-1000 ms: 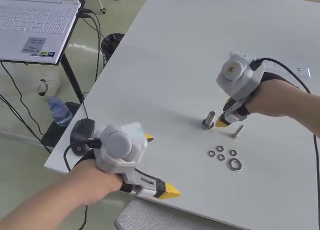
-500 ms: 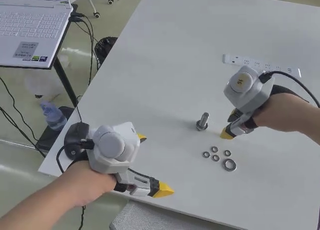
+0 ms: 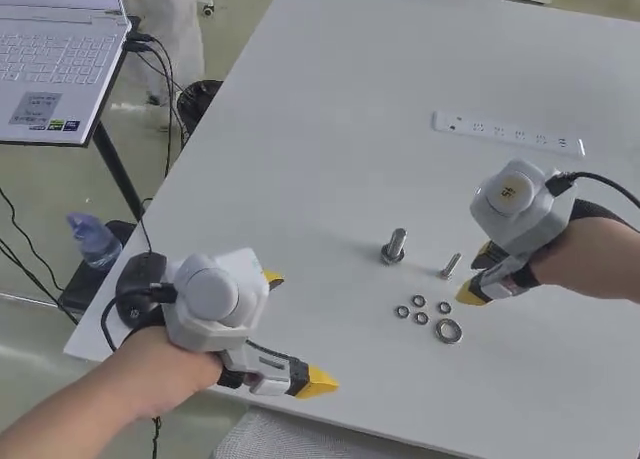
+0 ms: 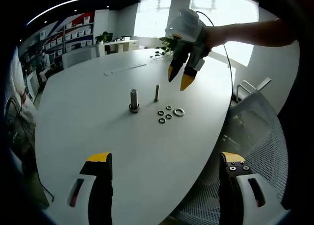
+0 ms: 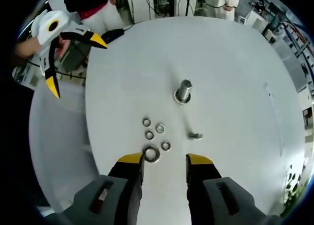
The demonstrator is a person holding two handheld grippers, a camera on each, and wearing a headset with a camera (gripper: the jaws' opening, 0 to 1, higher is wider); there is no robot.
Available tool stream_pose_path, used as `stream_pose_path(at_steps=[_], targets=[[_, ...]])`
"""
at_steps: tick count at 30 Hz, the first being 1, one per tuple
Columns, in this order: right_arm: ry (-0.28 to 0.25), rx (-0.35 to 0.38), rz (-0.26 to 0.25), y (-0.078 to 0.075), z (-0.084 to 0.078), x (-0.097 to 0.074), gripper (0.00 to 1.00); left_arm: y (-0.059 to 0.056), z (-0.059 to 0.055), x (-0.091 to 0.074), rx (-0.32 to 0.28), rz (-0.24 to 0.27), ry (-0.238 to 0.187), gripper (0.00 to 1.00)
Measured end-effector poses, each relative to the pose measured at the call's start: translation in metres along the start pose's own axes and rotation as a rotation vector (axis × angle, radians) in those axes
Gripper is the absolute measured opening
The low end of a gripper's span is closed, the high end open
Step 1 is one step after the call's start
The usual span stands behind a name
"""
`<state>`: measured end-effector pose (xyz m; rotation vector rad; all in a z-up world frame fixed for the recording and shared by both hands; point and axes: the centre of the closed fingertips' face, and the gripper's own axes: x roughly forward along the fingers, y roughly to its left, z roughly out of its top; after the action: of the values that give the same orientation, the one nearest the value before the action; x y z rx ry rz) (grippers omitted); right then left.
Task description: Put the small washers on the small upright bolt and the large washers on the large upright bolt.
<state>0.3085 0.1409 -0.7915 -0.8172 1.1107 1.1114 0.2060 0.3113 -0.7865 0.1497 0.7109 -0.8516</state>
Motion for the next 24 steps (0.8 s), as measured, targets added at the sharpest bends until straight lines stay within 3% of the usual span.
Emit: stream_pose_path(at_steps=[13, 24], targets=[[-0.008, 0.026, 0.015, 0.016, -0.01, 0.014, 0.35, 0.001, 0.003, 0.0, 0.007, 0.001, 0.001, 0.89], [-0.008, 0.033, -0.005, 0.018, -0.016, 0.034, 0.35, -0.002, 0.007, 0.002, 0.011, -0.004, -0.001, 0.89]])
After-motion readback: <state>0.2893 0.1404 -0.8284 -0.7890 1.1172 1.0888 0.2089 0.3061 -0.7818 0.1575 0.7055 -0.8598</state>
